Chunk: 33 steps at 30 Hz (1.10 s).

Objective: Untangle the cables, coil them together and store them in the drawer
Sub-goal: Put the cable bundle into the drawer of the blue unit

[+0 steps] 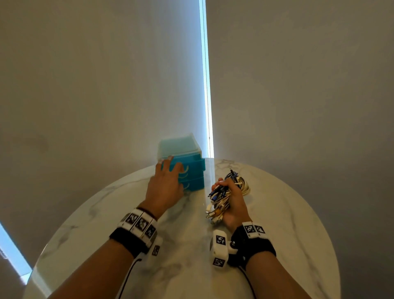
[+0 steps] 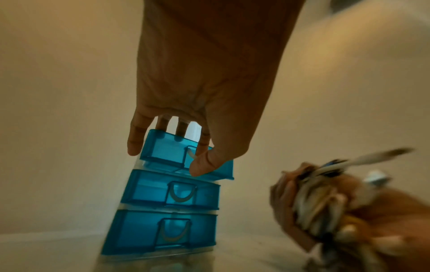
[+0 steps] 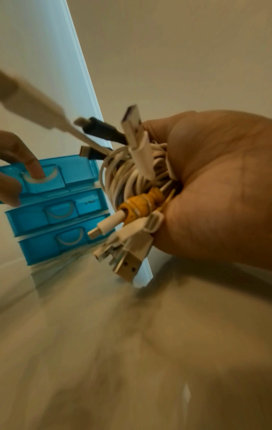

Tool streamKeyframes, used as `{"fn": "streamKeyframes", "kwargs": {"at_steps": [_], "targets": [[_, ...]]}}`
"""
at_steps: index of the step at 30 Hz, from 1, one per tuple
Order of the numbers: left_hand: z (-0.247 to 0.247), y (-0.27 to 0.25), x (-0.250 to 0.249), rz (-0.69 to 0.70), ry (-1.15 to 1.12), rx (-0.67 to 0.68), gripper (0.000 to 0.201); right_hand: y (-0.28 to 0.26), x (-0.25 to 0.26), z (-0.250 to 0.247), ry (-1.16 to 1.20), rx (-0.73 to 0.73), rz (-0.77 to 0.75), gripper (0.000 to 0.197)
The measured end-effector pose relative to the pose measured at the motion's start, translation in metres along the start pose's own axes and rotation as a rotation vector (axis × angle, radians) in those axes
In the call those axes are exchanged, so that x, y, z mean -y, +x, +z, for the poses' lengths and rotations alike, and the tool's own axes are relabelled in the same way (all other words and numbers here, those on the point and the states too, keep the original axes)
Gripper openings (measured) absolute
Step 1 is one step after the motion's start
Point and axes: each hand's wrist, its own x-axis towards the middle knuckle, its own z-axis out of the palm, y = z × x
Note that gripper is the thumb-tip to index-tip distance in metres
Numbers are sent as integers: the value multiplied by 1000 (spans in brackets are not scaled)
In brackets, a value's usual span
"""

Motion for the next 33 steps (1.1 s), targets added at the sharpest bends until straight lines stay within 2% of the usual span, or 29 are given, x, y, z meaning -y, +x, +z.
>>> {"fn": "streamKeyframes", "kwargs": {"at_steps": [4,6,9,11,12,14,17,18,20,22,23,25,27,29,31,33], "targets": [[-27,-38,-15,1,-50,-66,22,3,0,-4,-35,-29,-22,18],[-40,-48,-16,-19,-120,-176,12,5,-1,-5,-85,-36,-20,21],[-49,-53,-9,-9,-332,-427,10,6,-3,-4,-146,-25,-14,20],[-47,-49,-1,-41,-377,-509,8,7,-4,-4,-156,-19,-11,17],[-45,-46,3,-84,-359,-485,10,9,-4,-5,-159,-22,-12,17],[-39,-39,11,-164,-329,-342,16,11,-5,-7,-161,-27,0,16],[-37,-31,19,-197,-403,-188,15,11,-6,-6,-148,2,30,12],[-39,-28,18,-198,-440,-112,20,11,-6,-6,-134,8,33,14],[-44,-25,15,-188,-501,107,48,11,-6,-7,-88,20,41,37],[-48,-25,14,-172,-554,277,77,12,-7,-8,-55,41,67,76],[-48,-25,16,-160,-596,322,88,13,-7,-10,-42,54,78,82],[-47,-27,21,-146,-775,334,90,14,-6,-11,-64,63,96,66],[-41,-26,23,-210,-1116,181,65,11,-4,-11,-89,73,107,37],[-29,-21,22,-373,-1342,-123,30,5,-4,-7,-86,89,104,17],[-15,-17,20,-529,-1393,-333,16,1,-3,-4,-74,83,92,17],[-1,-17,18,-597,-1424,-346,15,2,-1,-4,-87,73,96,27]]}}
